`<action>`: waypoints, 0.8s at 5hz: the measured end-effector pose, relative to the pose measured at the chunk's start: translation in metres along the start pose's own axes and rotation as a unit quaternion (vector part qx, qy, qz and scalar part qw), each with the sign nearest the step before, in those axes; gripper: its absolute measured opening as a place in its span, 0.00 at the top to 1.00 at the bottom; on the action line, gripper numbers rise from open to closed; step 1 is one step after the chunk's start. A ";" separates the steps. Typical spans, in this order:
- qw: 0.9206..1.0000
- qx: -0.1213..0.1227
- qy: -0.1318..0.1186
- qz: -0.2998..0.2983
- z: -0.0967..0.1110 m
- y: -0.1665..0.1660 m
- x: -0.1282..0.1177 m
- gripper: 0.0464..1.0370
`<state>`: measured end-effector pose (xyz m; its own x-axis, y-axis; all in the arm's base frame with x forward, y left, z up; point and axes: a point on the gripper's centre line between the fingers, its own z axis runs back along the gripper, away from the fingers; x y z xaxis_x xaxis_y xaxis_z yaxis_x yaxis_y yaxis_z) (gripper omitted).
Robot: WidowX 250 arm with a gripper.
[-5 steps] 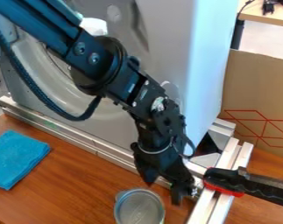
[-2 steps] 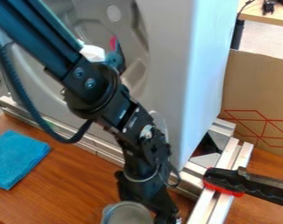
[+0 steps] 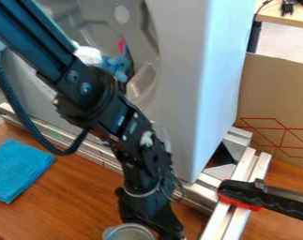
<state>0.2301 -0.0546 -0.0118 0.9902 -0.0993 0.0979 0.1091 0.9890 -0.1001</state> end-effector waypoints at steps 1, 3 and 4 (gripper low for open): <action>1.000 0.000 -0.008 -0.001 0.006 0.005 0.002 0.04; 0.999 0.004 -0.049 -0.007 0.039 0.010 0.009 0.04; 0.997 0.012 -0.075 -0.026 0.069 0.010 -0.002 0.04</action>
<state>0.2234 -0.0372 0.0557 0.9592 -0.1349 0.2486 0.1559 0.9855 -0.0668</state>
